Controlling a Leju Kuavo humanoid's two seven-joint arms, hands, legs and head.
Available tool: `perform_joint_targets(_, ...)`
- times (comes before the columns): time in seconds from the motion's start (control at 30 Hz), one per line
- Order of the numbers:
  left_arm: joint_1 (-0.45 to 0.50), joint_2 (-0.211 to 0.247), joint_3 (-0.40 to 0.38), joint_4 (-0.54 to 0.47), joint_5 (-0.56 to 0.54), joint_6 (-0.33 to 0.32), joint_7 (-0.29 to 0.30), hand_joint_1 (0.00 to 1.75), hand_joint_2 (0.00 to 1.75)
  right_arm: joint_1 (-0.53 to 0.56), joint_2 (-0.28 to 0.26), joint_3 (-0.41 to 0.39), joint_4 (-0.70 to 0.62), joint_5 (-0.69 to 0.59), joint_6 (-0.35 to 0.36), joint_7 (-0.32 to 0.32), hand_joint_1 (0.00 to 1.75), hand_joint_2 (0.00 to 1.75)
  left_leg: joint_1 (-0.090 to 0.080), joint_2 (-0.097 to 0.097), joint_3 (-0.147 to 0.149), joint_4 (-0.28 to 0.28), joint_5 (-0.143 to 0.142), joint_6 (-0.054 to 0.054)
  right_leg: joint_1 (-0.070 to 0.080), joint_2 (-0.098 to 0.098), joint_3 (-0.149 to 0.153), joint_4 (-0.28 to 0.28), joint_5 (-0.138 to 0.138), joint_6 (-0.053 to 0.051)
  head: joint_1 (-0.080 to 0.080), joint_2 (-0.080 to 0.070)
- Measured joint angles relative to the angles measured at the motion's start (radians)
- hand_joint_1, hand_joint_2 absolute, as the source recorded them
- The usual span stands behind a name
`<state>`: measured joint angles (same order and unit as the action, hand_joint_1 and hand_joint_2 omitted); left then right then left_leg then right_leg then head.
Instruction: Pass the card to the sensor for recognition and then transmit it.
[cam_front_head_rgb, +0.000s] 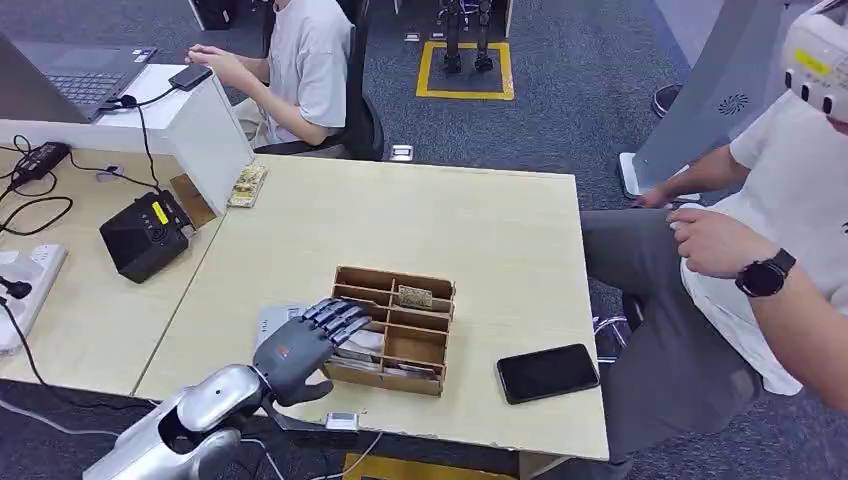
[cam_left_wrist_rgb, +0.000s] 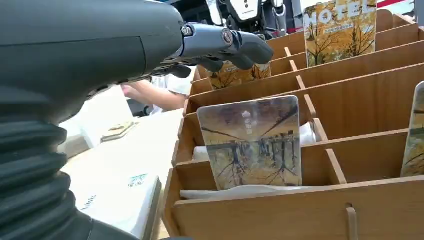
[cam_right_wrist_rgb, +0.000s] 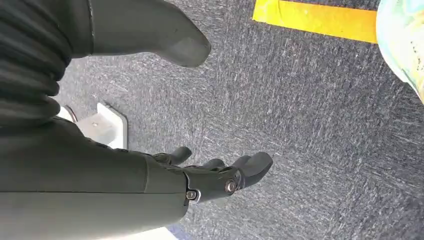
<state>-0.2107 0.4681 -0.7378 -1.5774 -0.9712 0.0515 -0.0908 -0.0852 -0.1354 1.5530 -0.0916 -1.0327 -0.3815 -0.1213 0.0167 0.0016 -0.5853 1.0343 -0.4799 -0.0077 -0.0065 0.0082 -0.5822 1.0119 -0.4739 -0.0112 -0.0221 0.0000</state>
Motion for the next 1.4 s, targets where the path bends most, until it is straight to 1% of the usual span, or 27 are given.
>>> perform_joint_targets(0.1, 0.0, 0.0, 0.0, 0.0, 0.022, -0.008, -0.02, 0.0, 1.75, 0.0, 0.0, 0.0, 0.0, 0.0, 0.0, 0.0, 0.0, 1.75, 0.0, 0.0, 0.0, 0.0, 0.0, 0.0, 0.0, 0.0, 0.0, 0.0, 0.0, 0.0, 0.0, 0.0)
perform_joint_targets(0.27, 0.0, 0.0, 0.0, -0.001, 0.029, -0.009, -0.028, 0.0, 1.75, 0.0, 0.0, 0.0, 0.0, 0.0, 0.0, 0.002, 0.0, 1.75, 0.0, 0.0, 0.0, 0.0, 0.0, 0.0, 0.0, 0.0, 0.0, 0.0, 0.0, 0.0, 0.0, 0.0)
perform_joint_targets(1.13, 0.0, -0.01, 0.0, -0.005, 0.035, -0.008, -0.032, 0.0, 1.75, 0.0, 0.0, 0.0, 0.0, 0.0, 0.0, 0.001, 0.0, 1.75, 0.0, 0.0, 0.0, 0.0, 0.0, 0.0, 0.0, 0.0, 0.0, 0.0, 0.0, 0.0, 0.0, 0.0)
perform_joint_targets(1.17, 0.0, -0.01, 0.0, -0.005, 0.035, -0.008, -0.032, 0.66, 1.75, 0.0, 0.0, 0.0, 0.0, 0.0, 0.0, 0.001, 0.0, 1.75, 0.0, 0.0, 0.0, 0.0, 0.0, 0.0, 0.0, 0.0, 0.0, 0.0, 0.0, 0.0, 0.0, 0.0)
perform_joint_targets(1.2, 0.0, -0.01, 0.0, -0.005, 0.035, -0.008, -0.032, 1.68, 1.75, 0.0, 0.0, 0.0, 0.0, 0.0, 0.0, 0.001, 0.0, 1.75, 0.0, 0.0, 0.0, 0.0, 0.0, 0.0, 0.0, 0.0, 0.0, 0.0, 0.0, 0.0, 0.0, 0.0)
perform_joint_targets(1.23, 0.0, -0.01, 0.0, -0.005, 0.035, -0.009, -0.032, 1.75, 1.75, 0.0, 0.0, 0.0, 0.0, 0.0, 0.0, 0.001, 0.0, 1.75, 0.0, 0.0, 0.0, 0.0, 0.0, 0.0, 0.0, 0.0, 0.0, 0.0, 0.0, 0.0, 0.0, 0.0)
perform_joint_targets(1.4, 0.0, -0.01, 0.0, -0.005, 0.035, -0.009, -0.032, 1.75, 1.75, 0.0, 0.0, 0.0, 0.0, 0.0, 0.0, 0.001, 0.0, 1.75, 0.0, 0.0, 0.0, 0.0, 0.0, 0.0, 0.0, 0.0, 0.0, 0.0, 0.0, 0.0, 0.0, 0.0)
